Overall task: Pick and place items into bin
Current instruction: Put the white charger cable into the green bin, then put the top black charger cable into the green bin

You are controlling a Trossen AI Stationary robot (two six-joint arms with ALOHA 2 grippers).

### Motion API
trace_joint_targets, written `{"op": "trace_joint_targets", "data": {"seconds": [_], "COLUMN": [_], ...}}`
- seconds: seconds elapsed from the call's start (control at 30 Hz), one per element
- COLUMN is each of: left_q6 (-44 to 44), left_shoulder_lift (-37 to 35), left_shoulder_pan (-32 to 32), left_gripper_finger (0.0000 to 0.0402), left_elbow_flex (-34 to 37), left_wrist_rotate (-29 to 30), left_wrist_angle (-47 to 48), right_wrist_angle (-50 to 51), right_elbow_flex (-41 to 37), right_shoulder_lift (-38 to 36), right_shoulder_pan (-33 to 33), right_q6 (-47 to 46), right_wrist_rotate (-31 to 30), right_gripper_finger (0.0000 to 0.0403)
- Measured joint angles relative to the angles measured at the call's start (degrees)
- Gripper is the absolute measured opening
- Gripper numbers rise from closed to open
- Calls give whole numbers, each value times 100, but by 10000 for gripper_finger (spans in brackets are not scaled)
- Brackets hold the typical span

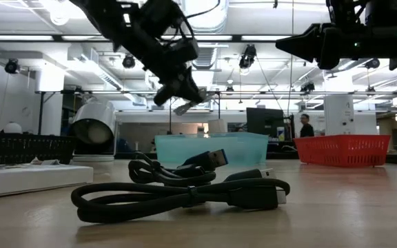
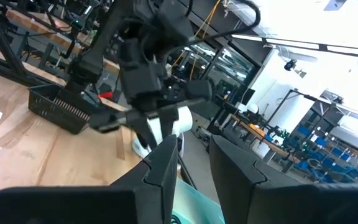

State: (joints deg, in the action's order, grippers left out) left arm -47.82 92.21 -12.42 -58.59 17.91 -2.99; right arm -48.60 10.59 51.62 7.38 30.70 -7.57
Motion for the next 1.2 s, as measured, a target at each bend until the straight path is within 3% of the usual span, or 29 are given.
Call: {"op": "trace_joint_targets", "data": {"seconds": [0.3,0.6,0.77,1.03,1.2], "left_q6": [-691,-674,-654,-645,-639], "left_shoulder_lift": [624,959,898,887,880], "left_shoulder_pan": [-286,-375,-375,-310,-174], "left_gripper_finger": [20,50,88,182,215], "left_elbow_flex": [4,-240,-234,-234,-229], "left_wrist_rotate": [-4,-7,-5,53,295], "left_wrist_angle": [-636,-742,-733,-672,-667], "right_wrist_angle": [13,39,42,41,42], "right_elbow_flex": [0,0,0,0,0], "right_shoulder_lift": [2,2,2,1,1], "right_shoulder_pan": [15,17,17,17,17], "right_q6": [79,103,104,103,105], "right_wrist_rotate": [-2,-2,-2,-2,-2], "right_gripper_finger": [72,77,70,68,68]}}
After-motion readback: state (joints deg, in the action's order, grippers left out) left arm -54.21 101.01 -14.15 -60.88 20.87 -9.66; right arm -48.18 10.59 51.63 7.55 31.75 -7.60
